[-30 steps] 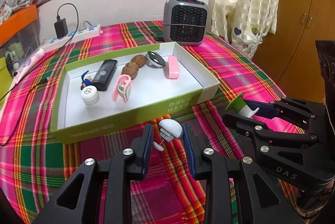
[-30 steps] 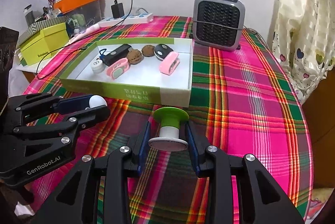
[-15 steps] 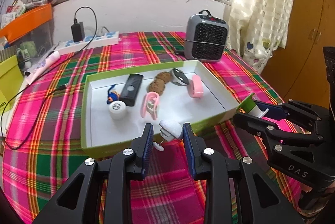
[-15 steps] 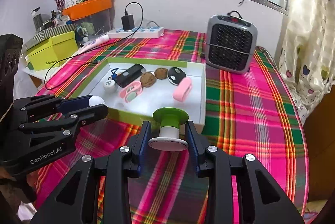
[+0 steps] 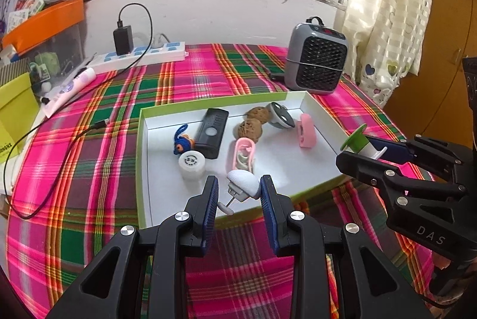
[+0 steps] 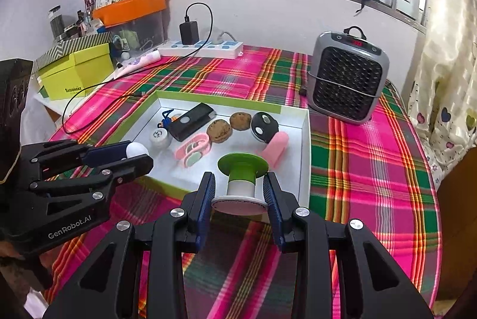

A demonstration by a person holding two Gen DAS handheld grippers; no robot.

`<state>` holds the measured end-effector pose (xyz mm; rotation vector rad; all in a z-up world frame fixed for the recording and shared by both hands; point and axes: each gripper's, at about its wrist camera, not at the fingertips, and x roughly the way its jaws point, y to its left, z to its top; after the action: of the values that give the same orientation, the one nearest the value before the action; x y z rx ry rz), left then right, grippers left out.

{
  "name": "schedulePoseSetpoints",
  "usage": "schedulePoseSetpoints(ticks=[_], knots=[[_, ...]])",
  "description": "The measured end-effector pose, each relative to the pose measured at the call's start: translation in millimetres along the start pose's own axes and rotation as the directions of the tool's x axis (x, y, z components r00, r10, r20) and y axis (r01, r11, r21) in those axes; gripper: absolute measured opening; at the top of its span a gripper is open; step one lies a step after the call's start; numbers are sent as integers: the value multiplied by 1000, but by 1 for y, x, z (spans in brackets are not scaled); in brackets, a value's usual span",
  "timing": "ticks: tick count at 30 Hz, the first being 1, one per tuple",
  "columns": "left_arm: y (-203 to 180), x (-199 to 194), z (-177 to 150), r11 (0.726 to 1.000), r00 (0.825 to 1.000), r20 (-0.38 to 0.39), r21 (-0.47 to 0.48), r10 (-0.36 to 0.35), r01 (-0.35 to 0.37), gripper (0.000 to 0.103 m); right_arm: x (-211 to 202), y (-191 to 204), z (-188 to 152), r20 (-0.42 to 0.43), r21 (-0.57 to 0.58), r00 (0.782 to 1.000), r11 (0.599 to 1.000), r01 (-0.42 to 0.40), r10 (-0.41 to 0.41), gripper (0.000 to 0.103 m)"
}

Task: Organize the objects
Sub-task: 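Carry the suction toy with the right tool while the left tool carries the knob into the box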

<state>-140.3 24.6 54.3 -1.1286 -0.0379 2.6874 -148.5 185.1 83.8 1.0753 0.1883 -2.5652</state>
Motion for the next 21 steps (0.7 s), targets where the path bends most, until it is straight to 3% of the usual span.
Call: schedulePoseSetpoints(ticks=[21], knots=[[28, 34, 7, 999, 998, -55, -44, 20, -22, 27, 49, -3, 20, -68, 12, 998, 1000, 4, -4, 35]])
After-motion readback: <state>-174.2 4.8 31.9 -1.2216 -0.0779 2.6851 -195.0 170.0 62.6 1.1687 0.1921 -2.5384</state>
